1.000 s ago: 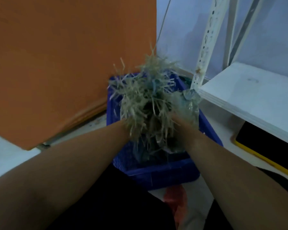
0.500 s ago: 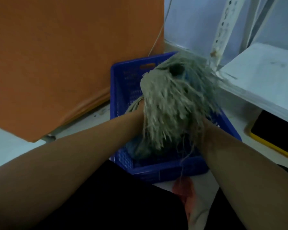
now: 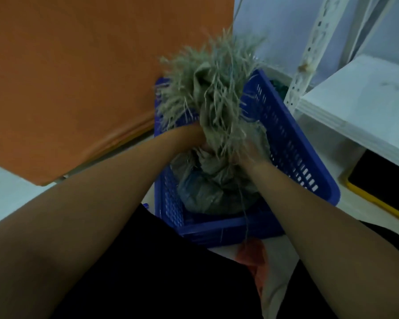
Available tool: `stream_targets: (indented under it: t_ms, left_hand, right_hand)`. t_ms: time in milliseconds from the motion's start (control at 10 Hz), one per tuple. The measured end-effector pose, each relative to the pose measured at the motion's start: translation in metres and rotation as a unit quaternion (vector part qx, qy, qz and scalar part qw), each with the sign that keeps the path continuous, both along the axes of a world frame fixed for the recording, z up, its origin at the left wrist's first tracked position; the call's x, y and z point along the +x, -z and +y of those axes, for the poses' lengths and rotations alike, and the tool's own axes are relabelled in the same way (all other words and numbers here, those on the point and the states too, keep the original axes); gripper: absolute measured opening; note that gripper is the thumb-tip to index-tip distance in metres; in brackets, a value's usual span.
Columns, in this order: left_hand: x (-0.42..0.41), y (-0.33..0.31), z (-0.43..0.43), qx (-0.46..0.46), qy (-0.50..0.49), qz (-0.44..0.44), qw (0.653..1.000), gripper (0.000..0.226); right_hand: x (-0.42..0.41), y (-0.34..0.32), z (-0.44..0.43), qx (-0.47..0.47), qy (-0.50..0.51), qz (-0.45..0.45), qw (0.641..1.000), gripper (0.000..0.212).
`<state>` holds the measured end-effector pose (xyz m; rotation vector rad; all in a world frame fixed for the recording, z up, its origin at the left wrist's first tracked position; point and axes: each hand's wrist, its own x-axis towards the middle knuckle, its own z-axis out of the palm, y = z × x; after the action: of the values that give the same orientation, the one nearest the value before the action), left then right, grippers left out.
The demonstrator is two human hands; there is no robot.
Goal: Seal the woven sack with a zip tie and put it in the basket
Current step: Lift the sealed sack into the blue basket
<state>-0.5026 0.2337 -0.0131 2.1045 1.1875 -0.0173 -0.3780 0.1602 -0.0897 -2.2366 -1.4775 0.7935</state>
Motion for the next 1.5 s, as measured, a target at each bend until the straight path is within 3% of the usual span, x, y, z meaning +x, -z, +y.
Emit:
stream_targets:
  t_ms: [100, 200, 300, 400, 500, 600, 700, 800, 900, 1000, 1100, 1200, 1300, 1400, 1500]
  left_hand:
    - [0.002, -0.018, -0.005, -0.059, -0.127, -0.19, 0.972, 0.046]
    - [0.012, -0.011, 0.013, -0.143, -0.27, -0.37, 0.878, 0.051]
    - [0.007, -0.01, 0.028, -0.172, -0.305, -0.434, 0.83, 0.041]
    - [-0.002, -0.011, 0.034, -0.244, -0.242, -0.426, 0.837, 0.018]
    - [-0.002, -0.012, 0.037, -0.275, -0.203, -0.408, 0.847, 0.024]
    - [-0.001, -0.015, 0.042, -0.294, -0.23, -0.44, 0.817, 0.022]
    - [-0.003, -0.013, 0.043, -0.295, -0.276, -0.444, 0.8, 0.026]
    - [-0.004, -0.007, 0.044, -0.292, -0.293, -0.439, 0.798, 0.033]
    - [-0.005, -0.004, 0.047, -0.279, -0.307, -0.43, 0.802, 0.032]
    - [-0.006, 0.0, 0.052, -0.239, -0.289, -0.432, 0.82, 0.04]
    - [-0.002, 0.001, 0.052, -0.203, -0.229, -0.413, 0.858, 0.036]
    - [0.009, -0.004, 0.03, -0.28, -0.133, -0.348, 0.885, 0.048]
    - [0.01, -0.006, 0.027, -0.35, -0.111, -0.337, 0.867, 0.069]
    - [-0.005, -0.003, 0.027, -0.404, -0.019, -0.321, 0.856, 0.073]
    - [-0.007, -0.001, 0.025, -0.421, 0.059, -0.202, 0.882, 0.045]
  right_hand:
    - [0.01, -0.001, 0.018, 0.19, 0.076, -0.066, 0.977, 0.03]
    - [-0.003, -0.015, 0.018, 0.356, 0.084, 0.063, 0.928, 0.022]
    - [-0.006, -0.023, 0.021, 0.371, 0.091, 0.186, 0.905, 0.039]
    - [0.001, -0.032, 0.024, 0.303, 0.038, 0.283, 0.909, 0.065]
    - [0.002, -0.043, 0.026, 0.251, 0.047, 0.281, 0.925, 0.053]
    - [0.003, -0.047, 0.032, 0.106, 0.028, 0.308, 0.945, 0.043]
    - [0.0, -0.042, 0.029, 0.008, -0.041, 0.341, 0.939, 0.04]
    - [0.0, -0.038, 0.023, -0.044, -0.072, 0.322, 0.943, 0.05]
    - [-0.002, -0.034, 0.017, -0.109, -0.134, 0.26, 0.95, 0.072]
    - [-0.001, -0.047, 0.012, -0.14, -0.177, 0.244, 0.943, 0.074]
    - [-0.005, -0.052, 0.016, -0.036, -0.09, 0.346, 0.933, 0.075]
    - [-0.015, -0.042, 0.032, 0.116, 0.075, 0.451, 0.882, 0.064]
    - [-0.02, -0.045, 0.039, 0.171, 0.141, 0.495, 0.84, 0.06]
    - [-0.01, -0.058, 0.044, 0.233, 0.205, 0.593, 0.743, 0.046]
    - [0.004, -0.065, 0.042, 0.26, 0.242, 0.602, 0.715, 0.047]
